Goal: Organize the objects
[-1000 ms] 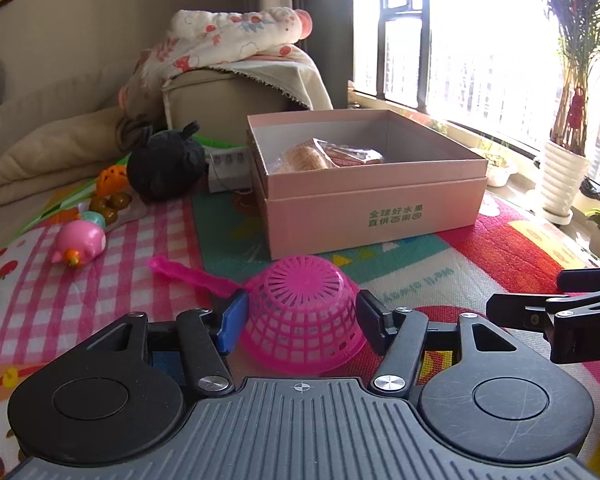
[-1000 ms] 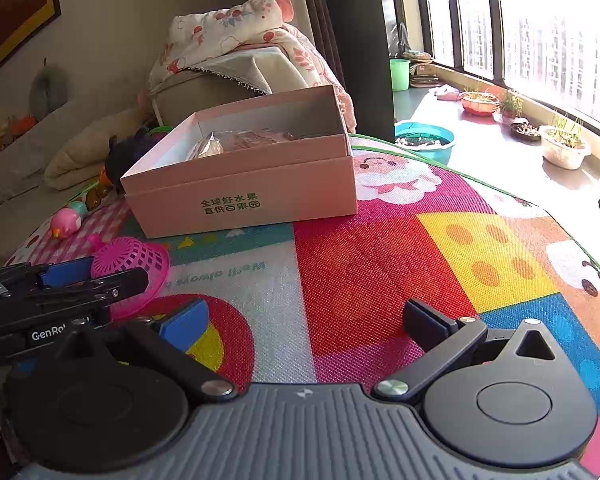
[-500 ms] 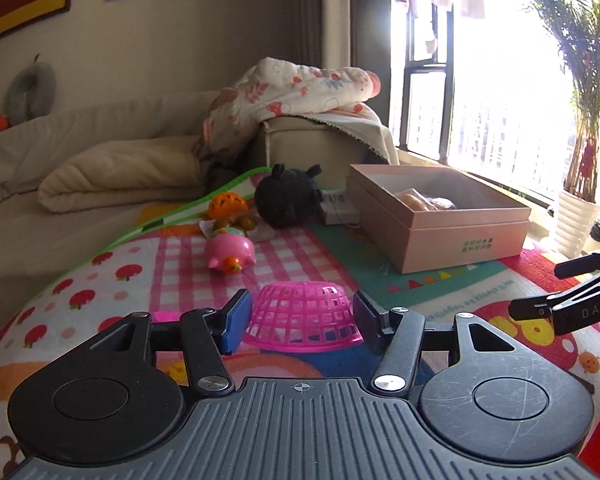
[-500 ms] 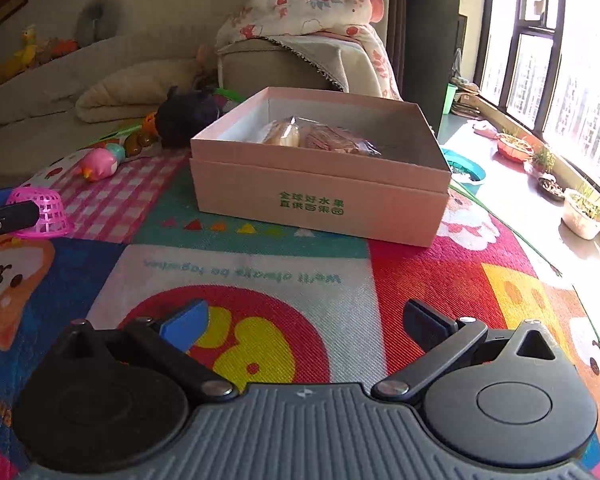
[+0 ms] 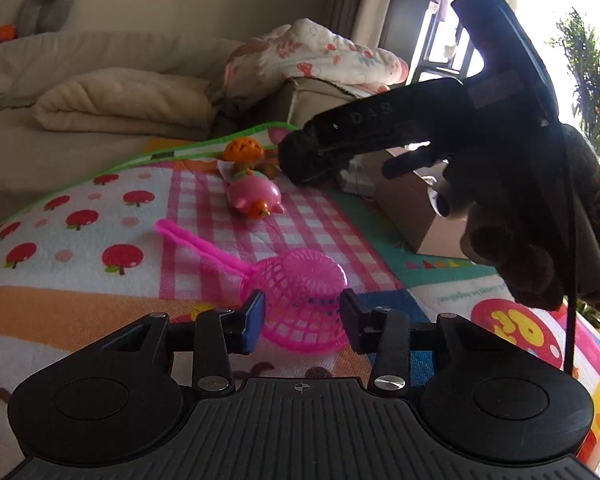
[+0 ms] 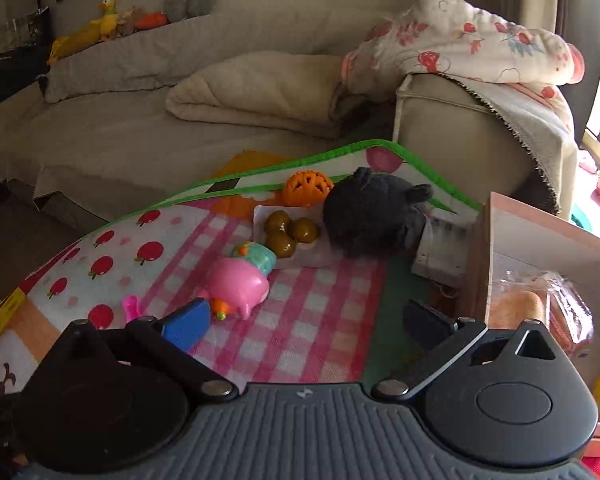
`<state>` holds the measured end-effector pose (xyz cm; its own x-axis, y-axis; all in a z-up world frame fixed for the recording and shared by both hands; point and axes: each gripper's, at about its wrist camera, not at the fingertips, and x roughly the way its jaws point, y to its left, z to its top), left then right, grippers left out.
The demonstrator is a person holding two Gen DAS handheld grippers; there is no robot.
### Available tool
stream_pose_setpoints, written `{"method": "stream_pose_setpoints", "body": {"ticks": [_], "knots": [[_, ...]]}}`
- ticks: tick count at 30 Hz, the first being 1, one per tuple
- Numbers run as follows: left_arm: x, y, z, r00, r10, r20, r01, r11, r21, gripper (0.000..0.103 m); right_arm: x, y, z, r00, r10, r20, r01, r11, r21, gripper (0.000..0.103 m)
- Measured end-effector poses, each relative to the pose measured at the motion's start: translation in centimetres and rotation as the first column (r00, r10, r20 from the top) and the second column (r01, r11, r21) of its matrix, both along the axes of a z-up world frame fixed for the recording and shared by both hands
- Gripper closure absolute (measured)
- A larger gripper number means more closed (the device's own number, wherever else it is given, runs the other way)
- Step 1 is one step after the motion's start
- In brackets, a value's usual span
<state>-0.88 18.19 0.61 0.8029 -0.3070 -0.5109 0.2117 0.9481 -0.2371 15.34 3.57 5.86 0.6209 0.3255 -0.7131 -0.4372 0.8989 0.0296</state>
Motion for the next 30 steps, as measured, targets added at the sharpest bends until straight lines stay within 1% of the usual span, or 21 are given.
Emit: {"method": "stream_pose_setpoints", "body": {"ticks": [1, 3, 5, 6, 7, 8, 11, 14, 16, 18, 21, 23, 26, 28, 29, 30], "knots": [[0.2, 0.0, -0.1, 1.000, 0.005, -0.014, -0.005, 1.000, -0.002, 0.066, 0.8, 0.9, -0.2, 1.000, 0.002, -0.020, -0.002, 1.000, -0.007, 0.005], [0.2, 0.3, -0.3, 1.000, 0.013, -0.022, -0.013, 1.000, -0.016, 0.066, 2.8, 3.4, -1.1, 0.997, 0.016, -0.078, -0.019, 0.999, -0.029, 0.009], [0.1, 0.7, -0.4, 1.000, 0.020, -0.024, -0.021, 0.999, -0.042, 0.067, 3.9, 5.3, -2.0, 0.995, 0.033, -0.096, -0.040, 0.997, -0.073, 0.014], [0.1, 0.9, -0.5, 0.999, 0.026, -0.026, -0.027, 0.998, -0.053, 0.067, 4.1, 6.4, -2.7, 0.993, 0.053, -0.109, -0.065, 0.992, -0.112, 0.026], [0.1, 1.2, -0.5, 0.999, 0.034, -0.027, -0.036, 0.997, -0.070, 0.068, 4.2, 7.0, -3.1, 0.990, 0.067, -0.124, -0.084, 0.987, -0.135, 0.046], [0.1, 1.5, -0.5, 0.999, 0.042, -0.028, -0.044, 0.995, -0.084, 0.068, 4.3, 7.5, -3.5, 0.985, 0.085, -0.150, -0.109, 0.982, -0.158, 0.056], [-0.1, 1.8, -0.4, 0.999, 0.050, -0.018, -0.051, 0.994, -0.100, 0.068, 3.0, 7.1, -3.3, 0.987, 0.097, -0.131, -0.121, 0.974, -0.191, 0.055], [-0.7, 1.2, 0.2, 0.999, 0.046, 0.020, -0.045, 0.997, -0.064, 0.068, 0.5, 4.9, -2.9, 0.990, 0.098, -0.100, -0.116, 0.976, -0.186, 0.055], [-1.5, 0.7, 0.8, 0.998, 0.042, 0.043, -0.041, 0.999, -0.025, 0.067, -1.5, 2.9, -2.7, 0.990, 0.097, -0.099, -0.112, 0.981, -0.157, 0.055], [-2.1, 0.0, 1.4, 0.998, 0.046, 0.052, -0.046, 0.999, -0.003, 0.067, -3.6, 0.9, -2.9, 0.990, 0.093, -0.110, -0.106, 0.987, -0.119, 0.055], [-2.2, -0.8, 2.1, 0.994, 0.088, 0.059, -0.088, 0.996, 0.009, 0.067, -6.4, -1.7, -3.6, 0.988, 0.095, -0.126, -0.102, 0.993, -0.055, 0.055], [-1.6, -1.5, 2.4, 0.991, 0.122, 0.051, -0.123, 0.992, 0.018, 0.067, -7.9, -3.1, -3.7, 0.991, 0.086, -0.102, -0.089, 0.996, -0.022, 0.055], [-0.7, -2.9, 2.5, 0.984, 0.175, 0.021, -0.176, 0.980, 0.087, 0.067, -9.6, -5.1, -3.7, 0.993, 0.063, -0.099, -0.062, 0.998, 0.012, 0.055], [-0.1, -3.8, 2.3, 0.984, 0.176, -0.002, -0.174, 0.975, 0.137, 0.065, -11.1, -6.5, -3.6, 0.997, 0.044, -0.056, -0.043, 0.999, 0.005, 0.055], [0.1, -4.2, 2.2, 0.984, 0.178, 0.003, -0.176, 0.972, 0.159, 0.060, -12.0, -7.3, -3.6, 0.999, 0.036, -0.020, -0.036, 0.999, -0.012, 0.055], [0.4, -4.6, 2.1, 0.984, 0.177, 0.005, -0.175, 0.967, 0.183, 0.058, -12.8, -8.1, -3.6, 0.999, 0.030, 0.012, -0.029, 0.999, -0.032, 0.055]]}}
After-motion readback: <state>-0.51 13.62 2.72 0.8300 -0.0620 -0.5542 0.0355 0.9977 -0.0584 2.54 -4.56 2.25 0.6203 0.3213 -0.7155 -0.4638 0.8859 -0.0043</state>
